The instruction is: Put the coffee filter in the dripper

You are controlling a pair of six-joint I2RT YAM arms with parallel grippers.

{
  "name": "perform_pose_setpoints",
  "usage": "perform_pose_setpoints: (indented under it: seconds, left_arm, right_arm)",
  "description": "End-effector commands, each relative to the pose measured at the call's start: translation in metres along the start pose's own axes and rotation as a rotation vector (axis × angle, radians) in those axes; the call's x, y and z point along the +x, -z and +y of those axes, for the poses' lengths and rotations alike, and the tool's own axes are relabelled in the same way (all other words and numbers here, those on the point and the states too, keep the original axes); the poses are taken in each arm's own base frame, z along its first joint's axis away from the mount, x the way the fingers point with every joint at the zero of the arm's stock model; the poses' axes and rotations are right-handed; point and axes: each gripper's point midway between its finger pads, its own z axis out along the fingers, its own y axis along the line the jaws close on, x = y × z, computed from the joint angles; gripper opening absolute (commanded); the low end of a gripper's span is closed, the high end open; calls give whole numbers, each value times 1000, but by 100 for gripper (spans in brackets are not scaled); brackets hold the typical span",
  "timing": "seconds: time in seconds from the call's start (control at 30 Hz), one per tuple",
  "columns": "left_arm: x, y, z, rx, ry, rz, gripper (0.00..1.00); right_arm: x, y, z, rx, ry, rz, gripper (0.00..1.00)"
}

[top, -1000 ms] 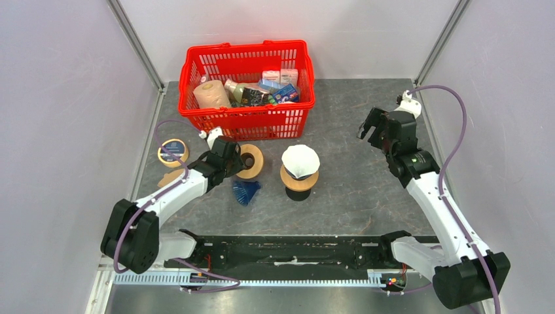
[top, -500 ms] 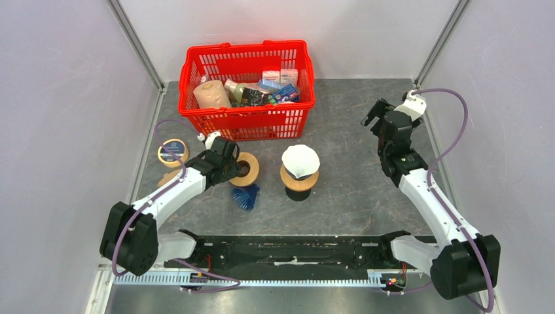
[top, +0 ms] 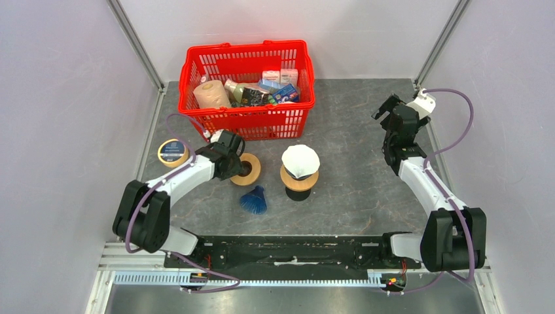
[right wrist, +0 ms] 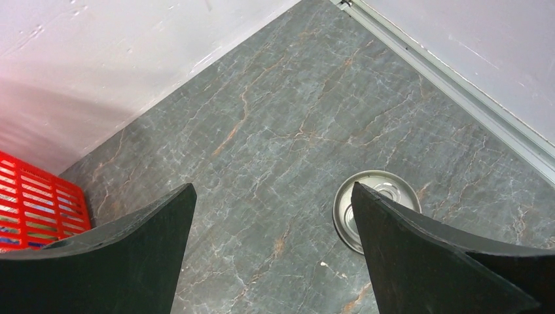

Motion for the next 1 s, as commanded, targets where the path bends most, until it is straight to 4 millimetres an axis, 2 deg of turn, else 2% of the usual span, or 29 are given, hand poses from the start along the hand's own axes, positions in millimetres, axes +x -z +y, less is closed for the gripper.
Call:
perform_pose_setpoints:
  seconds: [0.0,0.23,0.5,0.67,0.8,0.97]
  left_arm:
    - [-14,0,-17,30,56,-4,2]
    - [-8,-1,-4,-31,71,7,2]
    - [6,-10,6,-96,84,51,6]
    - [10,-9,13,-112,69,55,17]
    - [14,-5,16,-105,71,62,20]
    - [16,1,17,-91,86,57,16]
  right_arm:
    - [-14,-5,6,-25,-54,-45,97]
    - [-12,-4,6,-25,-41,-22,97]
    - [-14,12,3,-12,-69,32,97]
    - [-9,23,2,-14,-79,84,97]
    - [-11,30,0,-16,-82,85,97]
    - [-19,35,3,-30,-83,87,97]
